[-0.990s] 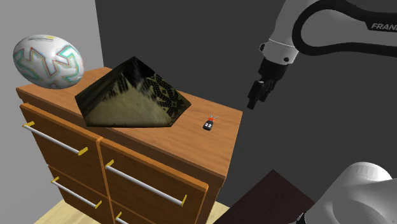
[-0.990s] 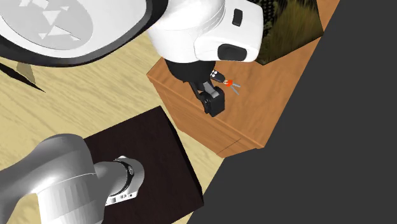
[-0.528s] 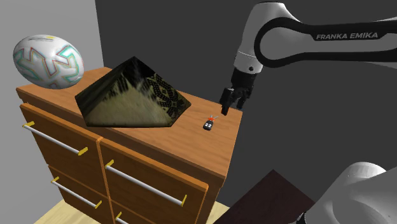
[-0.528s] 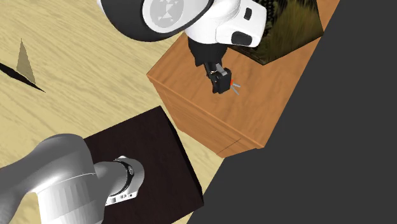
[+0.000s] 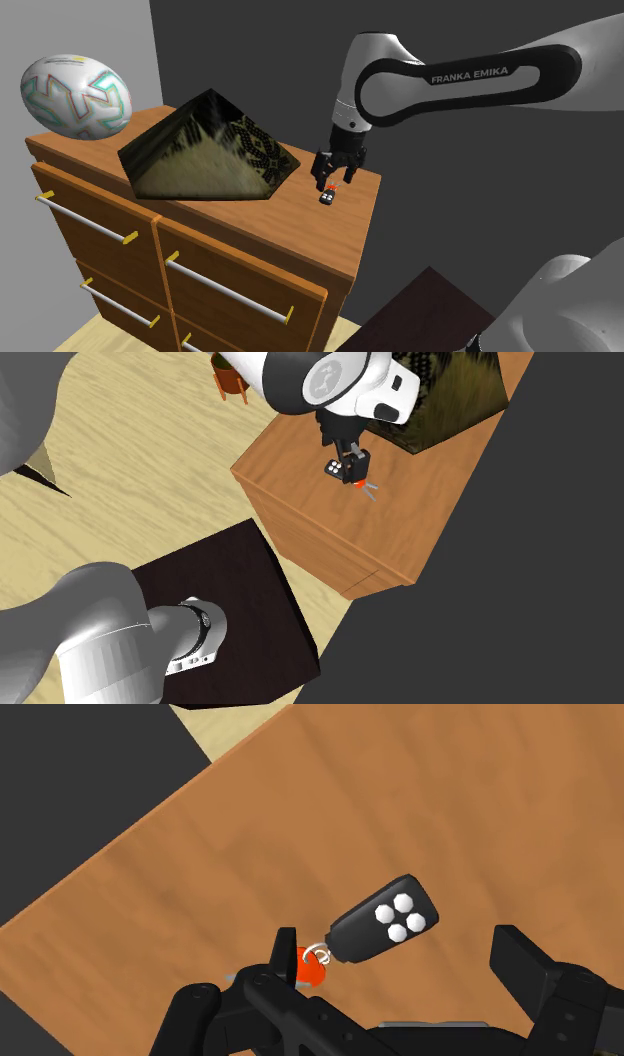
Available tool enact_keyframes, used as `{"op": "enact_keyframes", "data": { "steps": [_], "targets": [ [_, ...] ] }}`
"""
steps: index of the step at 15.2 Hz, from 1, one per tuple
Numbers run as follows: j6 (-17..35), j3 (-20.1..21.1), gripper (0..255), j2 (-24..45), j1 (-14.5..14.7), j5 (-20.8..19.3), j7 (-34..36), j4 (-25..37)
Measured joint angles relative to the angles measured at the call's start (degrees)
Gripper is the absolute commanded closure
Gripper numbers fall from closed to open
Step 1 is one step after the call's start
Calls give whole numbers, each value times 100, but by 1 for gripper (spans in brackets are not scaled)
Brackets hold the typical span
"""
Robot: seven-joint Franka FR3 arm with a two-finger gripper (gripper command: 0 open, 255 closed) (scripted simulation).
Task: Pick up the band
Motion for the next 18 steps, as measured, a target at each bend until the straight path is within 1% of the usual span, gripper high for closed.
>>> {"op": "enact_keyframes", "data": {
  "steps": [5,6,16,18],
  "targets": [
    [376,39,0,148,7,-17,51,-232],
    [407,41,255,147,9,-15,52,-263],
    [440,42,255,149,9,-14,51,-292],
    [347,33,255,107,8,-8,42,-239]
  ]
}}
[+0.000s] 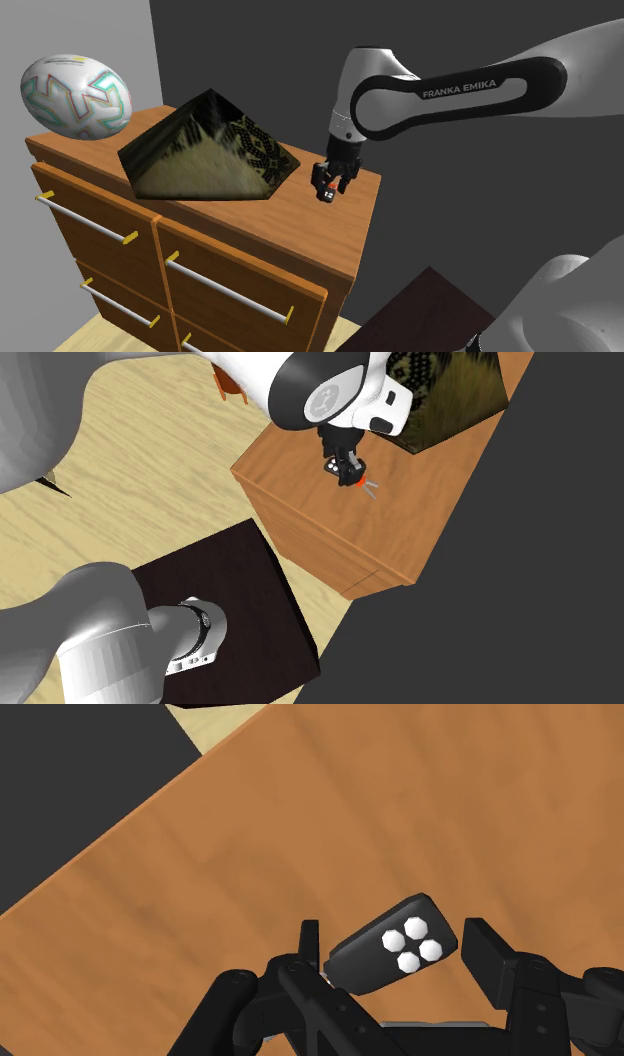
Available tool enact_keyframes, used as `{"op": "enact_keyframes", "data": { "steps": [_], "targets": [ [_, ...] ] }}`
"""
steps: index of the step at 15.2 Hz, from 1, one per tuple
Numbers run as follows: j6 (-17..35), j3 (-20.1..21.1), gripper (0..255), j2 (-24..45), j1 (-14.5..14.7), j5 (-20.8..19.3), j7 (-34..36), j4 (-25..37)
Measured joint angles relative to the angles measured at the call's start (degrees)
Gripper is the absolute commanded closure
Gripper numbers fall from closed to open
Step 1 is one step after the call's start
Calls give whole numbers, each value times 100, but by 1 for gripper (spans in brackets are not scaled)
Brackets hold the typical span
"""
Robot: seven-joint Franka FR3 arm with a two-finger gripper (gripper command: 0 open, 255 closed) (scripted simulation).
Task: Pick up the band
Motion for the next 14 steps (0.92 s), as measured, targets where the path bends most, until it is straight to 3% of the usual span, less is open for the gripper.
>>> {"op": "enact_keyframes", "data": {
  "steps": [14],
  "targets": [
    [-1042,-49,255,-172,-12,10,-12,877]
  ]
}}
